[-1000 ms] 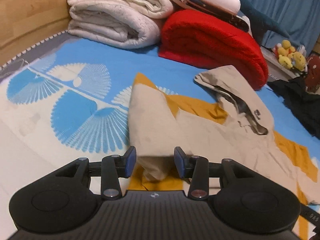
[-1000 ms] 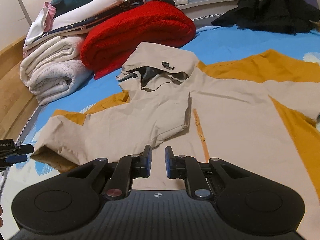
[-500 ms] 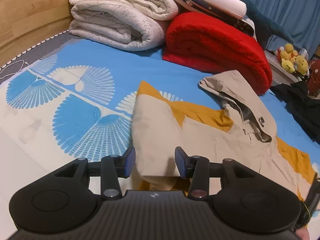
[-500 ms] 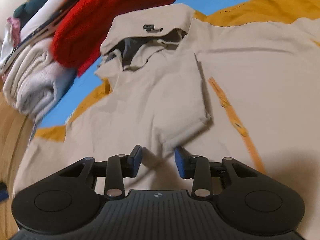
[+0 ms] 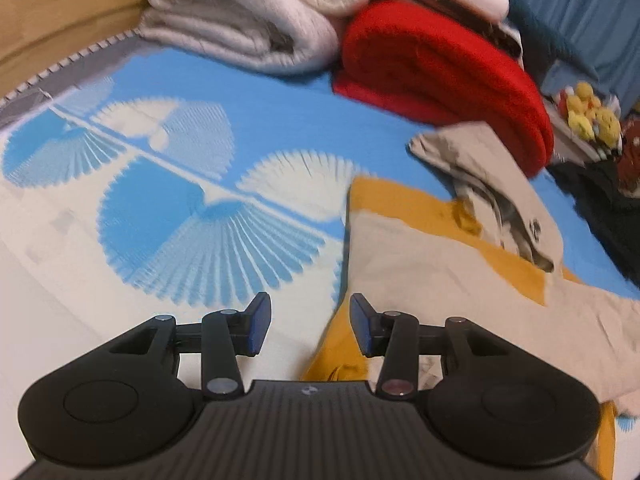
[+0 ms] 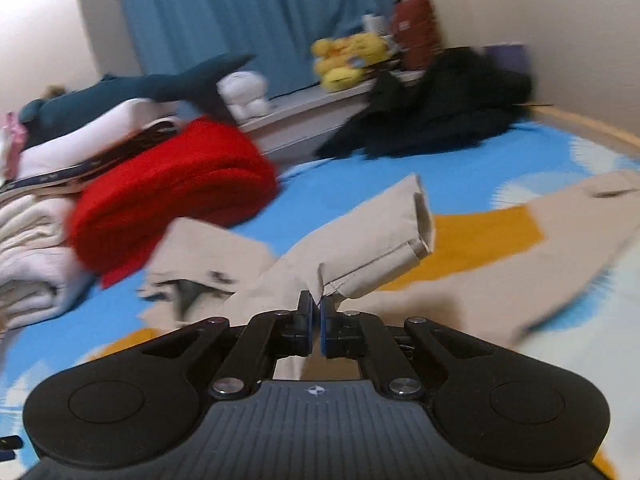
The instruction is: Fold large clothes
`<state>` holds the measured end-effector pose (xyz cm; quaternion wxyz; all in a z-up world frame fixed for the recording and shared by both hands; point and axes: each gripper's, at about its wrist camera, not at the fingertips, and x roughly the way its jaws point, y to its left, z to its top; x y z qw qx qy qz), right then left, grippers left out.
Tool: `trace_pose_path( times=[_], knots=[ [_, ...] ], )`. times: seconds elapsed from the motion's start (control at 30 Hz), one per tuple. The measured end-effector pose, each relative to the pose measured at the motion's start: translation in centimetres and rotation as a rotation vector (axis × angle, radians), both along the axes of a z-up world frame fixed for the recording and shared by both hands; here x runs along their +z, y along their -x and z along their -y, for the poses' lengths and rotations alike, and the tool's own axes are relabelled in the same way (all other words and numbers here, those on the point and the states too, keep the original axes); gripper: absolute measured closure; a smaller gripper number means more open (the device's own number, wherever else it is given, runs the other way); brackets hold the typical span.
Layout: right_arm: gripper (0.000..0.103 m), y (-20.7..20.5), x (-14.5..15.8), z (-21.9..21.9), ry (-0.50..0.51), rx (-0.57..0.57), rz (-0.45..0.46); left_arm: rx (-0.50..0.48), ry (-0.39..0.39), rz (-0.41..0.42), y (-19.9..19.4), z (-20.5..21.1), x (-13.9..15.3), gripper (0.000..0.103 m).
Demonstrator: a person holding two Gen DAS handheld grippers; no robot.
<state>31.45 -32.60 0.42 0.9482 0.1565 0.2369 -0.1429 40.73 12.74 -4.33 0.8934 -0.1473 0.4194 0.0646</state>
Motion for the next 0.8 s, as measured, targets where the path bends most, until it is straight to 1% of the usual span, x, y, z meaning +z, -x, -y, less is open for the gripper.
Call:
trace_pose_path(
  times=[0.07, 0.1, 0.13, 0.17, 0.2, 0.23, 0.27, 0.3, 0.37, 0.4, 0.43, 0.47, 0.5, 0.53, 0.6, 0.63, 0.7, 0.73, 0.8],
  knots=[
    [0.100, 0.4, -1.9, 1.1, 0.020, 0.002, -0.018, -0.021, 0.043, -0.023, -0.3, 0.6, -1.0, 0.055],
    [0.100, -0.1, -2.7, 1.3, 0.029, -0.007, -0.045, -0.037, 0.063, -0.035, -0.4, 1.1, -1.4, 0.055],
    [0.101, -1.0, -3.2, 1.6, 0.016, -0.015, -0.069, -0.053, 0.073, -0.046, -0.6, 1.6, -1.8, 0.055],
    [0.101, -1.8, -3.5, 1.8, -0.013, -0.009, -0.066, -0.067, 0.075, -0.053, -0.7, 2.0, -2.2, 0.055],
    [0.101, -2.2, -3.7, 1.7, -0.012, -0.004, -0.062, -0.082, 0.070, -0.062, -0.9, 2.4, -2.6, 0.053],
    [0.101, -2.7, -3.7, 1.5, 0.009, 0.003, -0.058, -0.091, 0.060, -0.071, -1.0, 2.8, -3.0, 0.051],
    [0.101, -2.9, -3.5, 1.3, 0.018, 0.019, -0.040, -0.097, 0.049, -0.081, -1.1, 3.1, -3.4, 0.048],
    [0.101, -3.2, -3.1, 1.3, 0.007, 0.035, -0.014, -0.100, 0.037, -0.095, -1.3, 3.4, -3.9, 0.047],
    [0.101, -2.5, -1.2, 1.4, -0.046, 0.095, 0.103, -0.102, 0.023, -0.120, -1.4, 3.7, -4.7, 0.047],
    [0.101, -2.0, -0.2, 1.3, -0.046, 0.131, 0.180, -0.105, 0.016, -0.131, -1.5, 3.9, -4.9, 0.047],
    [0.101, -1.5, 0.7, 1.3, -0.028, 0.148, 0.229, -0.109, 0.009, -0.134, -1.6, 3.9, -5.1, 0.047],
    [0.100, -1.4, 1.0, 1.6, -0.012, 0.142, 0.246, -0.113, 0.002, -0.135, -1.6, 4.0, -5.1, 0.047],
    [0.099, -1.7, 0.7, 2.2, -0.011, 0.118, 0.225, -0.120, -0.007, -0.136, -1.7, 4.1, -5.2, 0.047],
    [0.098, -2.4, -0.2, 3.1, -0.014, 0.079, 0.162, -0.127, -0.012, -0.138, -1.7, 4.3, -5.3, 0.047],
    [0.091, -4.2, -3.2, 5.5, -0.043, -0.027, -0.043, -0.142, -0.022, -0.145, -1.9, 4.7, -5.5, 0.046],
    [0.091, -4.5, -4.5, 6.6, -0.072, -0.077, -0.106, -0.148, -0.027, -0.149, -1.9, 4.8, -5.7, 0.046],
    [0.091, -4.8, -5.9, 7.8, -0.102, -0.133, -0.177, -0.152, -0.034, -0.157, -2.0, 5.2, -6.1, 0.046],
    [0.091, -4.9, -6.4, 8.3, -0.133, -0.134, -0.193, -0.153, -0.036, -0.160, -2.1, 5.3, -6.2, 0.045],
    [0.083, -5.0, -6.9, 8.8, -0.188, -0.126, -0.216, -0.158, -0.042, -0.163, -2.2, 5.5, -6.4, 0.044]
  ],
)
